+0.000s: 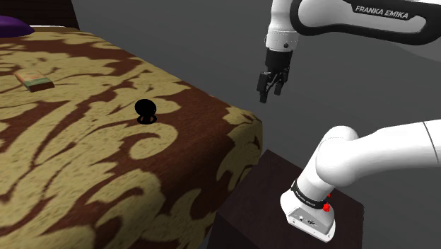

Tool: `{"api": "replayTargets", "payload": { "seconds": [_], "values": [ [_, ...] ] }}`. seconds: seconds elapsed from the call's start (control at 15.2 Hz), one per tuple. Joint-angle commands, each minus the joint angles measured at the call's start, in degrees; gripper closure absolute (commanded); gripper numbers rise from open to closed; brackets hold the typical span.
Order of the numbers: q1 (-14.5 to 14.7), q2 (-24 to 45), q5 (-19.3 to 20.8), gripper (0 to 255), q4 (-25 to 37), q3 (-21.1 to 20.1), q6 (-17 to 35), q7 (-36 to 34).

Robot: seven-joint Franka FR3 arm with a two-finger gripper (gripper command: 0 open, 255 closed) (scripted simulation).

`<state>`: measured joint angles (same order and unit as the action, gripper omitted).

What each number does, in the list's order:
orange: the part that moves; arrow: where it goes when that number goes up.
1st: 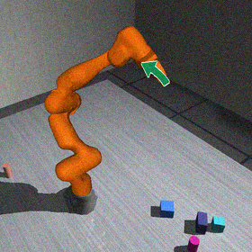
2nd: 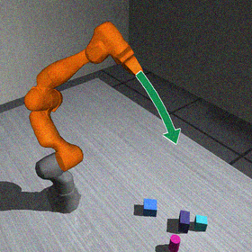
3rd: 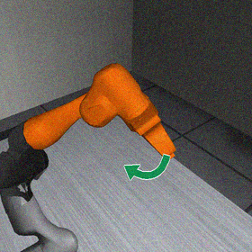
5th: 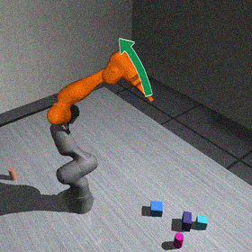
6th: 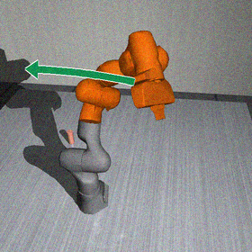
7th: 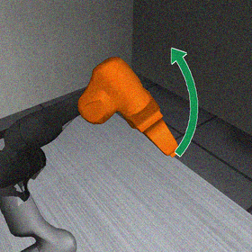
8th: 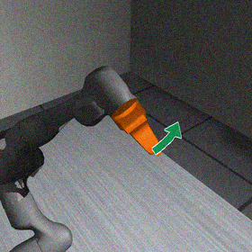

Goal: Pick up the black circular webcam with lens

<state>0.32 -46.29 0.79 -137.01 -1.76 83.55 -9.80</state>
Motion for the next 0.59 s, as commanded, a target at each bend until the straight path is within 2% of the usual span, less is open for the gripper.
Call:
{"api": "replayTargets", "payload": {
  "seconds": [0.0, 0.53],
  "values": [
    [0.0, 0.0, 0.0, 0, 0.0, 0.0, 0.0, 0.0],
    [1.39, 15.26, -2.68, 0, 7.25, -5.49, 9.14, -5.61]
  ]
}}
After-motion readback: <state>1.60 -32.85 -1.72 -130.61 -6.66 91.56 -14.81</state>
